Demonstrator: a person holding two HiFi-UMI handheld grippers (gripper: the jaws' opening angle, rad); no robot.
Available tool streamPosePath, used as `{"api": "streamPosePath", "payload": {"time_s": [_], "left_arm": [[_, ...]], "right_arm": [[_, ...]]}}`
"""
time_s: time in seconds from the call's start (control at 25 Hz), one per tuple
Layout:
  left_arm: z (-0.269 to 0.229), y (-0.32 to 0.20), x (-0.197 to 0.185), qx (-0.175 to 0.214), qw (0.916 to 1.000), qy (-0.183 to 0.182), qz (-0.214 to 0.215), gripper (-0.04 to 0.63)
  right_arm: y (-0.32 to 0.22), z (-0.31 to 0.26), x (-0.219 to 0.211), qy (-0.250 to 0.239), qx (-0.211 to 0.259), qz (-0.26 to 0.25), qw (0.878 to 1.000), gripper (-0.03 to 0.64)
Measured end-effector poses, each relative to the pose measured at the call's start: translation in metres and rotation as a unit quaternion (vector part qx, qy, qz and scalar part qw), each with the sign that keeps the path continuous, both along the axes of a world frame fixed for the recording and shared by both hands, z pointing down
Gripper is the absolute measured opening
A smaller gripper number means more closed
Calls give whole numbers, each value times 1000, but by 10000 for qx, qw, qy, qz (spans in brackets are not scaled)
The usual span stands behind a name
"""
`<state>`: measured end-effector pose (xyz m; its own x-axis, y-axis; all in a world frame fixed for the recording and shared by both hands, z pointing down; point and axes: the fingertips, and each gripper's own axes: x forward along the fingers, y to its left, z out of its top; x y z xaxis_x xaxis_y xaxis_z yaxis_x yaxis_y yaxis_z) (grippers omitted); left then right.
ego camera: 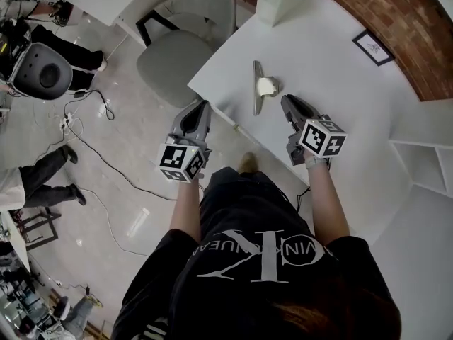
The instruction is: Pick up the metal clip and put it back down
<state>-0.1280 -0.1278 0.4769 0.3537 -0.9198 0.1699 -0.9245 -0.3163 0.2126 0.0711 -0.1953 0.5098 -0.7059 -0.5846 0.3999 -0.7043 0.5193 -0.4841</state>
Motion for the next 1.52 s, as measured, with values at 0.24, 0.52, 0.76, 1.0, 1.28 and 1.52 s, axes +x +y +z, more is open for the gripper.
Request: {"api": "streamPosePath", "payload": {"time_s": [0.24,0.52,0.76,1.0,1.28,1.52], "left_arm": [[0,-14,5,-126,9998,17,172,11],[4,-33,2,-227,9990,-1,381,11],[10,-46,1,-267,9984,26,493,11],[16,-53,3,-329,9977,89,585,11],[22,-61,5,-371,9972,191,622,11],[27,-60,7,-415,9967,226,656,11]], "right_arm": [[-9,10,2,-60,-328,153,9993,20],[-22,13,-5,1,-483,228,9986,78],[-31,23,-16,-83,-773,86,9969,94],[-35,37,-27,-121,-1124,-69,9936,95],[-37,54,-35,-385,-1710,-59,9845,95],[-36,62,-37,-433,-1994,-75,9789,94]]}}
